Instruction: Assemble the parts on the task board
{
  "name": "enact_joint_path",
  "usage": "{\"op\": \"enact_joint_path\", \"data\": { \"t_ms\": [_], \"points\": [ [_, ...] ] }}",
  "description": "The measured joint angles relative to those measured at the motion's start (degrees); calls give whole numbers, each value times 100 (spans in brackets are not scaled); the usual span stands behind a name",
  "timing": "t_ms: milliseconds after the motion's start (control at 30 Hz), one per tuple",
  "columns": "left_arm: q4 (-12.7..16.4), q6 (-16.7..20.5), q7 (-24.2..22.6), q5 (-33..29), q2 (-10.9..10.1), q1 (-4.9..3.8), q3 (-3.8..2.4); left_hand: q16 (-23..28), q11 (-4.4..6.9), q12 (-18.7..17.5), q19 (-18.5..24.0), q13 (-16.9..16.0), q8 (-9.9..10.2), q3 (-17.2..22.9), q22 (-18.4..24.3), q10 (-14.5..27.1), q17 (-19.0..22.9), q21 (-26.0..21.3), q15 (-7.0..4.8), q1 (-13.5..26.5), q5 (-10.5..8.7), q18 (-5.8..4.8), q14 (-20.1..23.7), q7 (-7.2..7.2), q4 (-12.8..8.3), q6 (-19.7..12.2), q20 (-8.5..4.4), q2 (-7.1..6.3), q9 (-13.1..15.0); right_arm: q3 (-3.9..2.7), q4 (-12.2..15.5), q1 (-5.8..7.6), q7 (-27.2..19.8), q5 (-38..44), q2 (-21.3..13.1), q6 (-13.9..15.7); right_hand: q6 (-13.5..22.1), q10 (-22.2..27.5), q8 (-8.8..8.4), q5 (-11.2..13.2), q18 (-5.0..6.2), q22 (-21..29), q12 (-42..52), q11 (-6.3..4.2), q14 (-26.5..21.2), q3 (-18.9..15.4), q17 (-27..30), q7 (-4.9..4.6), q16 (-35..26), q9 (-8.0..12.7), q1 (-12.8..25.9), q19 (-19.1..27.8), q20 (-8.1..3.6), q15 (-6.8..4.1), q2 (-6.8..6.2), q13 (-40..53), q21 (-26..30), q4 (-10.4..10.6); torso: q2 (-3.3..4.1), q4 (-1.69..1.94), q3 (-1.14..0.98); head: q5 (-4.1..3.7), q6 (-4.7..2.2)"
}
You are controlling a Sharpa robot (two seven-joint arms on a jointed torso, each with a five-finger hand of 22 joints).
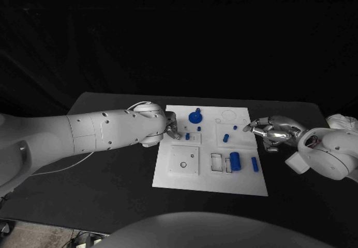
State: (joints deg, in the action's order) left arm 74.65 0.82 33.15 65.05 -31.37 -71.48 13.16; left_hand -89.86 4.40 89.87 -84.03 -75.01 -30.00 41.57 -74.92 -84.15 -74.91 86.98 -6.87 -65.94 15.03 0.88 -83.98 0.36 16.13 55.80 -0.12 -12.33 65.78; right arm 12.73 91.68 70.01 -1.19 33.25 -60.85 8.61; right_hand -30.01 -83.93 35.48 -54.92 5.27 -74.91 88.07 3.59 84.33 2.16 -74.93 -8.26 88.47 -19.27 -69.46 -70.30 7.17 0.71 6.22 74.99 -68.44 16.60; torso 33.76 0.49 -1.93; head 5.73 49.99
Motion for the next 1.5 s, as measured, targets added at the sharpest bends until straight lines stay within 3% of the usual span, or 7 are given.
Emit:
{"op": "enact_joint_path", "data": {
  "t_ms": [133, 300, 733, 1033, 1233, 1367, 1500],
  "points": [
    [-33, -19, 4, -4, 20, 25, 5, 0, 0, 0, 0, 0, 99, -268, 0, 0, 0, -1, 0, 166, -285, 0, 0, -89, 41, 51, 0, 123, -53, 0, 0, -1, 1, 0, -2, 0, 0, 0, 0, 0, 0, 0, 0, 0, 0, 0, 0, 0, 0, 0, 0, 0, 0, 0, 0, 0, 0, 0, 0, 0, 0, -4, 0],
    [-68, -56, 14, -13, 44, 33, -2, 0, -51, 0, 0, 0, 278, -916, 0, 11, 0, -24, 44, 599, -590, 0, 1, -16, 45, 59, 0, 238, -200, 0, 1, -1, 2, 0, -7, 0, 0, 0, 0, 0, 0, 0, 0, 0, 0, 32, 0, 0, 0, -5, 0, 0, 0, 0, 0, 0, 0, 0, 0, 0, 0, -8, 0],
    [-164, -130, 35, -53, 82, 35, -23, 0, -92, 0, 0, 0, 482, -1812, 0, 11, 1, -66, 44, 672, -806, -1, 1, 10, 53, 76, 42, 422, -382, 0, 3, -3, 3, 0, -7, -2, 0, 0, 0, 0, 0, 1, 0, 0, 0, 64, 1, 0, 0, -10, -24, 0, 0, 0, -24, 0, 0, 1, -1, 0, -1, -13, 0],
    [-149, -129, 8, -72, 56, 35, -32, 0, -133, 0, -1, 0, 612, -2439, 1, 11, 1, -96, 84, 632, -880, -2, 2, 45, 58, -46, 83, 458, -420, 0, -11, -25, 3, 0, 0, -5, 0, 0, 0, 0, 0, -4, 0, 0, 0, 104, 2, 0, 0, -10, -30, 0, 0, 0, -30, 0, 0, -8, -2, 1, -1, -3, 0],
    [-25, -133, -41, -69, -84, 28, -39, 0, -133, 0, 0, 0, 677, -3068, 1, 11, 1, -96, 124, 353, -1189, -1, 2, 155, 75, -281, 83, 254, -437, 0, -20, -35, 4, 0, -4, -6, 0, 0, 23, 0, 0, -3, 0, 0, 0, 127, 2, 0, 0, -17, -54, 0, 0, 0, -54, 0, 0, -31, -2, 2, 0, -15, 0],
    [78, -226, -44, -58, -259, -15, -20, 0, -133, 0, 0, 0, 764, -3460, 1, 11, 1, -133, 124, 223, -1205, -1, 2, 206, 73, -478, 83, 124, -429, 0, -30, -39, 5, 0, -7, -7, 0, 0, 23, 0, 0, -3, 0, 0, 0, 150, 2, 0, 0, -17, -54, 0, 0, 0, -54, 0, 0, -8, -2, 3, 0, -25, 0],
    [202, -466, -16, -81, -454, -186, -14, 0, -166, 0, 0, 0, 726, -4099, 1, 18, -2, -136, 124, 132, -1205, -1, 1, 208, 71, -601, 83, 94, -389, 0, -33, -42, 5, 0, -8, -8, 0, 0, 23, 0, 0, -3, 0, 0, 0, 168, 2, 0, 0, -23, -54, 0, 0, 0, -54, 0, 0, -26, -2, 3, 1, -29, 0]
  ]
}}
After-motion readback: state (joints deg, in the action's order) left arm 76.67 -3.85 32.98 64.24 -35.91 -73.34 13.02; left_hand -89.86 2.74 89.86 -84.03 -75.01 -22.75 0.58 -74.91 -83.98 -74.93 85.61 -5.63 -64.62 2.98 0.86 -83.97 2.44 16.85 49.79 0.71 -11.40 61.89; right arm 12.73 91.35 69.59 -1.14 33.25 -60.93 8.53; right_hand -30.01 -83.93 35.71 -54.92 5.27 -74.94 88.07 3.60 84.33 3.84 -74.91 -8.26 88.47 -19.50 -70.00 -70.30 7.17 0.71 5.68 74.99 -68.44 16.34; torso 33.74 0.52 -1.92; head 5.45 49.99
